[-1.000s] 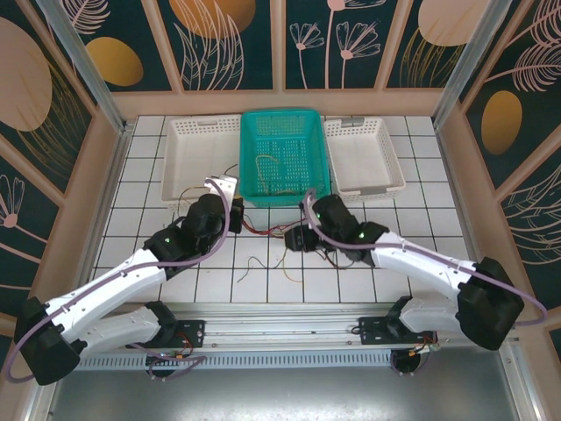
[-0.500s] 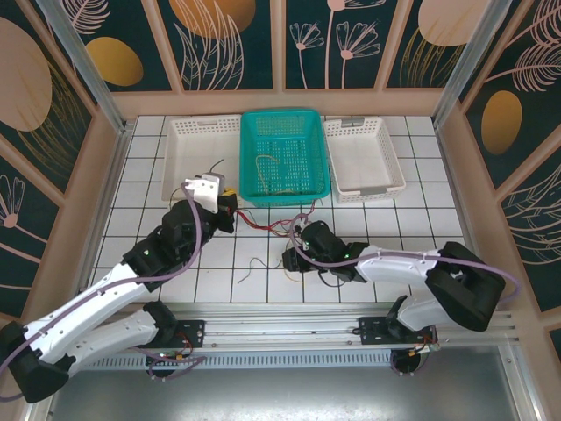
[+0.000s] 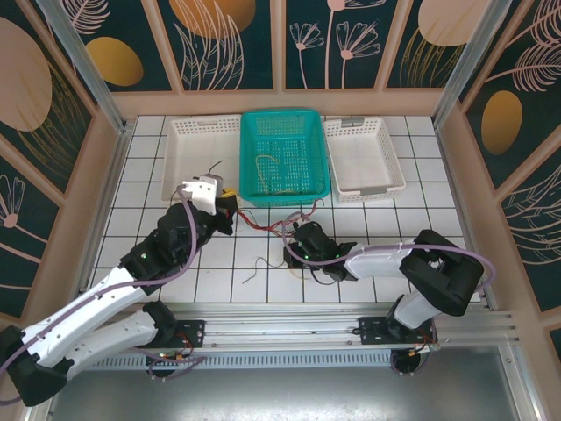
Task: Untangle the cables
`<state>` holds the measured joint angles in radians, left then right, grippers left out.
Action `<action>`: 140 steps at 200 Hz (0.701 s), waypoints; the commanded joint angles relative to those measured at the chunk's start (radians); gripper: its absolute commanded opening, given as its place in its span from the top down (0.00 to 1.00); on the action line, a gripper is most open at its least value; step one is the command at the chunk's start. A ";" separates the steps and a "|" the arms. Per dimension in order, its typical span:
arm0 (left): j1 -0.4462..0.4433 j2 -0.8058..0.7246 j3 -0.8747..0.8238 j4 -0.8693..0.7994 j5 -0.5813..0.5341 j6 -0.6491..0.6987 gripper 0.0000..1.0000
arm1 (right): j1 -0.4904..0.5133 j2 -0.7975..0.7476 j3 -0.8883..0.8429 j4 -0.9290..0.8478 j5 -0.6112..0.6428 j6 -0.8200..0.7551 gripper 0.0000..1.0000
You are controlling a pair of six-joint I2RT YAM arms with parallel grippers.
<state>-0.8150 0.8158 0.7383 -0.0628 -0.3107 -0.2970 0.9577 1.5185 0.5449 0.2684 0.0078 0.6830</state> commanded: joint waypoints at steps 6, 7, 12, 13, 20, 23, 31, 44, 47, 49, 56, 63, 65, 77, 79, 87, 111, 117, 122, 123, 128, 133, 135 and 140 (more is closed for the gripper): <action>0.005 -0.019 0.000 0.038 -0.017 -0.001 1.00 | 0.006 -0.076 -0.012 -0.013 0.089 0.007 1.00; 0.006 -0.018 0.000 0.038 -0.019 -0.002 1.00 | 0.006 -0.079 -0.012 -0.016 0.093 0.007 1.00; 0.006 -0.017 0.001 0.035 -0.023 0.000 1.00 | 0.006 -0.098 -0.016 -0.039 0.111 0.006 1.00; 0.006 -0.016 0.001 0.035 -0.024 0.001 1.00 | 0.007 -0.103 -0.018 -0.045 0.115 0.004 1.00; 0.005 -0.012 0.003 0.031 -0.030 0.004 1.00 | 0.006 -0.134 -0.025 -0.073 0.139 0.000 1.00; 0.006 -0.010 0.004 0.028 -0.033 0.006 1.00 | 0.004 -0.150 -0.029 -0.086 0.147 -0.001 1.00; 0.005 -0.003 0.006 0.020 -0.046 0.006 1.00 | -0.001 -0.191 -0.039 -0.122 0.165 -0.009 1.00; 0.005 0.015 0.016 0.003 -0.064 0.009 1.00 | -0.014 -0.261 -0.056 -0.195 0.202 -0.008 1.00; 0.005 0.019 0.018 0.001 -0.068 0.010 1.00 | -0.021 -0.280 -0.059 -0.213 0.206 -0.008 1.00; 0.005 0.023 0.019 -0.003 -0.071 0.011 1.00 | -0.025 -0.292 -0.061 -0.224 0.209 -0.010 1.00; 0.005 0.033 0.025 -0.012 -0.079 0.012 1.00 | -0.044 -0.331 -0.068 -0.266 0.213 -0.012 1.00; 0.006 0.046 0.031 -0.025 -0.087 0.012 1.00 | -0.069 -0.376 -0.077 -0.305 0.215 -0.012 1.00; 0.005 0.049 0.034 -0.029 -0.089 0.013 1.00 | -0.076 -0.390 -0.079 -0.316 0.215 -0.011 1.00; 0.005 0.072 0.043 -0.043 -0.093 0.011 1.00 | -0.128 -0.469 -0.095 -0.369 0.189 -0.018 1.00; 0.005 0.076 0.046 -0.045 -0.094 0.011 1.00 | -0.137 -0.482 -0.098 -0.376 0.183 -0.021 1.00; 0.005 0.091 0.053 -0.053 -0.089 0.011 1.00 | -0.180 -0.531 -0.107 -0.403 0.148 -0.029 1.00; 0.005 0.131 0.072 -0.076 -0.065 0.004 1.00 | -0.275 -0.652 -0.109 -0.482 0.100 -0.059 1.00; 0.005 0.141 0.075 -0.080 -0.057 0.004 1.00 | -0.293 -0.675 -0.104 -0.500 0.097 -0.065 1.00; 0.005 0.149 0.079 -0.084 -0.050 0.001 1.00 | -0.305 -0.690 -0.100 -0.511 0.092 -0.071 1.00; 0.006 0.151 0.080 -0.085 -0.049 0.002 1.00 | -0.308 -0.694 -0.098 -0.512 0.089 -0.073 1.00; 0.006 0.159 0.084 -0.090 -0.042 -0.002 1.00 | -0.318 -0.705 -0.095 -0.521 0.080 -0.080 1.00; 0.005 0.167 0.090 -0.095 -0.037 -0.008 1.00 | -0.330 -0.716 -0.090 -0.526 0.067 -0.085 1.00; 0.005 0.171 0.093 -0.099 -0.036 -0.013 1.00 | -0.333 -0.719 -0.088 -0.526 0.060 -0.088 1.00; 0.005 0.180 0.101 -0.108 -0.028 -0.025 1.00 | -0.343 -0.724 -0.086 -0.522 0.036 -0.096 1.00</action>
<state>-0.8150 0.9695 0.7853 -0.1352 -0.3641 -0.2966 0.6556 0.8360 0.4488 -0.1650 0.1150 0.6399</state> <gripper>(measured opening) 0.076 0.042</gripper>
